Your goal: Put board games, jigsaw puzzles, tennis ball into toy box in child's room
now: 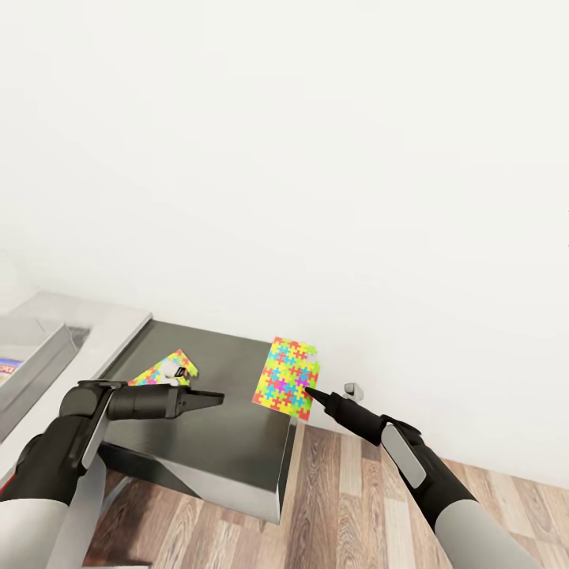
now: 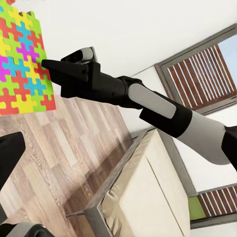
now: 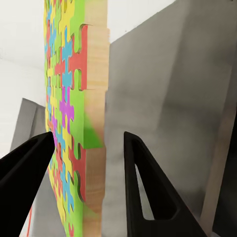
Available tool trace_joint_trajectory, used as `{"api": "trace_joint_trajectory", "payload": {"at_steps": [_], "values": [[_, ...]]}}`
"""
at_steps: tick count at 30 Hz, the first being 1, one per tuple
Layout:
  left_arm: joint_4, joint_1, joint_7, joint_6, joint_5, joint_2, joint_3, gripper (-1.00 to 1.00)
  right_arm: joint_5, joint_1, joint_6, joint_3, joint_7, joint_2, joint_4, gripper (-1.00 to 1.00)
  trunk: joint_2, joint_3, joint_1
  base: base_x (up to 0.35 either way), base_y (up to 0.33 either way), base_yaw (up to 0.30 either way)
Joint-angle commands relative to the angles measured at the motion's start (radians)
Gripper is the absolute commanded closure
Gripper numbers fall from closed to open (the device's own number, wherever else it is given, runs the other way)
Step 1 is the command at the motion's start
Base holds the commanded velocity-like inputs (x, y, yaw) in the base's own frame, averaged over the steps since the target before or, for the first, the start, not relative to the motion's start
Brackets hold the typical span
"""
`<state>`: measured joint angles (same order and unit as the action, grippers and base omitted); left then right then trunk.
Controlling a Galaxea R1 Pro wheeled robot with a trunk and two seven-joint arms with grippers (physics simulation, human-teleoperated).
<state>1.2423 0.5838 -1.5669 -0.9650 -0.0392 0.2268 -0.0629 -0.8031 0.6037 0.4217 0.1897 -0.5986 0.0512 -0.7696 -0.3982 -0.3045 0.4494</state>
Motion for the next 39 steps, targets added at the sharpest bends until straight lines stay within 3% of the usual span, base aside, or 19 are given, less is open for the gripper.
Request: {"api": "trace_joint_trajectory", "payload": {"at_steps": [1, 39], "values": [[0.000, 0.001, -0.004, -0.011, 0.001, 0.000, 0.000, -1.00, -0.010, 0.001, 0.006, 0.002, 0.001, 0.001, 0.000, 1.00, -0.002, 0.000, 0.001, 0.000, 0.000, 0.000], [0.000, 0.001, -0.004, -0.011, 0.004, -0.001, 0.002, -1.00, -0.008, 0.001, 0.005, 0.004, 0.002, 0.001, 0.000, 1.00, -0.002, 0.062, 0.001, 0.000, 0.000, 0.000]]}}
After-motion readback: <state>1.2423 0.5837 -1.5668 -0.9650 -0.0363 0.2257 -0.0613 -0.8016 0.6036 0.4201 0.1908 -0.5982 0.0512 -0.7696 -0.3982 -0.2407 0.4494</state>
